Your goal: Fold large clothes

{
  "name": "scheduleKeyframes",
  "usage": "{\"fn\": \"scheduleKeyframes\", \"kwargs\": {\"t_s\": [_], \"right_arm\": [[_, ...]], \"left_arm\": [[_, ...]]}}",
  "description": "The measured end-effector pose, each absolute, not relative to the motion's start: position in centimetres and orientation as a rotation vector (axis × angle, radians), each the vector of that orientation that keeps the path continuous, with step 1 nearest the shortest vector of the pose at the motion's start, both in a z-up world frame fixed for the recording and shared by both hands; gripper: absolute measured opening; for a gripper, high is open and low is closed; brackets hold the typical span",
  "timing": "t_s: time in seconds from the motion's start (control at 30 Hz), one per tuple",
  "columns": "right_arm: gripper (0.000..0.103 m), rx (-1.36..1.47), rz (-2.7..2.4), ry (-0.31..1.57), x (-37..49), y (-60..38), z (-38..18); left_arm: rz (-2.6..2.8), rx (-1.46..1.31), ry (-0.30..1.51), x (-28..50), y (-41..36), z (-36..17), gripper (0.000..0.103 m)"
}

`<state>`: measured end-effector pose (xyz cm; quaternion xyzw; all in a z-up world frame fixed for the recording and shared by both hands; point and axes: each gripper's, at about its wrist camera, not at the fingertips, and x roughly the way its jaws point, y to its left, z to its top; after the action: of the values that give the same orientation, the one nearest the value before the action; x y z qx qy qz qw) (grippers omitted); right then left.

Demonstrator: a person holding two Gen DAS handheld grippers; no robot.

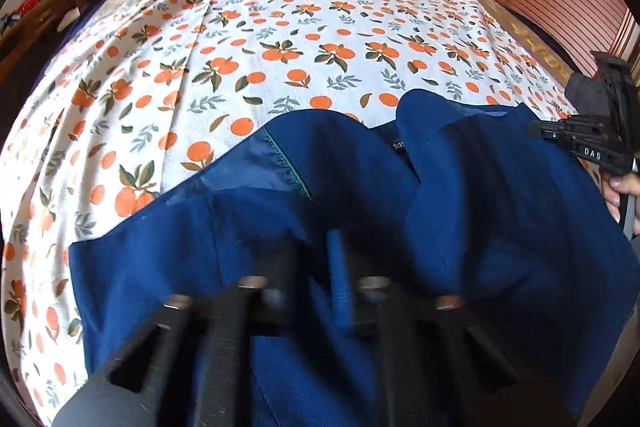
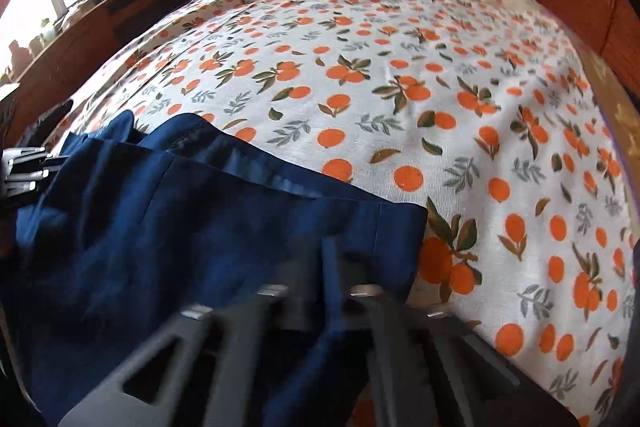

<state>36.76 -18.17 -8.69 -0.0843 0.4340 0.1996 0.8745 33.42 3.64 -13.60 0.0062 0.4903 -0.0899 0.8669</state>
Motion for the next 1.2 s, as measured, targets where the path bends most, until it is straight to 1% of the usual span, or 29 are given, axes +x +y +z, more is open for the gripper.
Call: {"fn": "scheduleKeyframes", "kwargs": {"t_s": [0.03, 0.17, 0.3, 0.43, 0.57, 0.6, 0.63, 0.67, 0.7, 0.73, 0.77, 0.83, 0.87, 0.97, 1.0, 1.03, 1.07, 1.13, 1.2], "right_arm": [[0.000, -0.204, 0.412, 0.875, 36.4, -18.0, -8.5], [0.000, -0.207, 0.372, 0.735, 34.6, -18.7, -6.2], [0.000, -0.160, 0.268, 0.602, 33.7, -21.4, -3.4], [0.000, -0.095, 0.249, 0.623, 34.1, -23.9, -3.4], [0.000, -0.076, 0.282, 0.662, 34.8, -23.3, -4.8], [0.000, -0.073, 0.292, 0.672, 35.0, -22.8, -4.9], [0.011, -0.075, 0.297, 0.689, 35.4, -22.4, -5.2], [0.028, -0.084, 0.294, 0.705, 35.8, -22.0, -5.6], [0.038, -0.092, 0.296, 0.721, 36.2, -21.7, -5.7], [0.051, -0.098, 0.299, 0.737, 36.6, -21.2, -6.1], [0.055, -0.104, 0.297, 0.755, 37.0, -20.9, -6.6], [0.056, -0.111, 0.301, 0.808, 37.9, -20.4, -7.6], [0.056, -0.118, 0.286, 0.884, 39.1, -20.0, -9.1], [0.055, -0.102, 0.290, 0.929, 39.7, -20.1, -10.1], [0.051, -0.092, 0.293, 0.929, 39.9, -20.2, -10.1], [0.022, -0.081, 0.308, 0.927, 40.0, -20.4, -9.9], [0.007, -0.082, 0.324, 0.924, 40.1, -20.5, -9.7], [0.005, -0.114, 0.360, 0.882, 39.8, -20.4, -8.6], [0.005, -0.160, 0.323, 0.745, 38.5, -20.5, -6.1]], "left_arm": [[-0.186, 0.014, 1.014, 33.4, 3.6, -13.4, 0.004], [-0.118, 0.020, 0.883, 32.8, 4.1, -10.7, 0.004], [-0.069, 0.023, 0.807, 32.4, 4.7, -8.7, 0.004], [-0.062, 0.038, 0.804, 32.2, 5.0, -8.3, 0.004], [-0.063, 0.053, 0.827, 32.4, 5.3, -8.6, 0.005], [-0.064, 0.057, 0.826, 32.2, 5.4, -8.6, 0.009], [-0.064, 0.062, 0.822, 32.0, 5.2, -8.6, 0.021], [-0.067, 0.070, 0.809, 31.6, 5.3, -8.4, 0.029], [-0.072, 0.072, 0.792, 31.2, 5.4, -8.1, 0.041], [-0.075, 0.073, 0.784, 30.9, 5.4, -7.9, 0.048], [-0.078, 0.073, 0.777, 30.5, 5.6, -7.6, 0.052], [-0.083, 0.063, 0.769, 29.8, 6.0, -7.3, 0.078], [-0.090, 0.052, 0.766, 29.3, 6.3, -7.2, 0.080], [-0.104, 0.050, 0.766, 28.1, 6.3, -7.1, 0.080], [-0.098, 0.058, 0.758, 27.5, 6.2, -7.1, 0.080], [-0.093, 0.066, 0.752, 27.1, 6.1, -7.1, 0.080], [-0.092, 0.071, 0.749, 26.8, 6.0, -7.1, 0.080], [-0.105, 0.067, 0.748, 26.0, 5.9, -7.1, 0.080], [-0.114, 0.063, 0.743, 25.2, 5.7, -6.9, 0.080]]}}
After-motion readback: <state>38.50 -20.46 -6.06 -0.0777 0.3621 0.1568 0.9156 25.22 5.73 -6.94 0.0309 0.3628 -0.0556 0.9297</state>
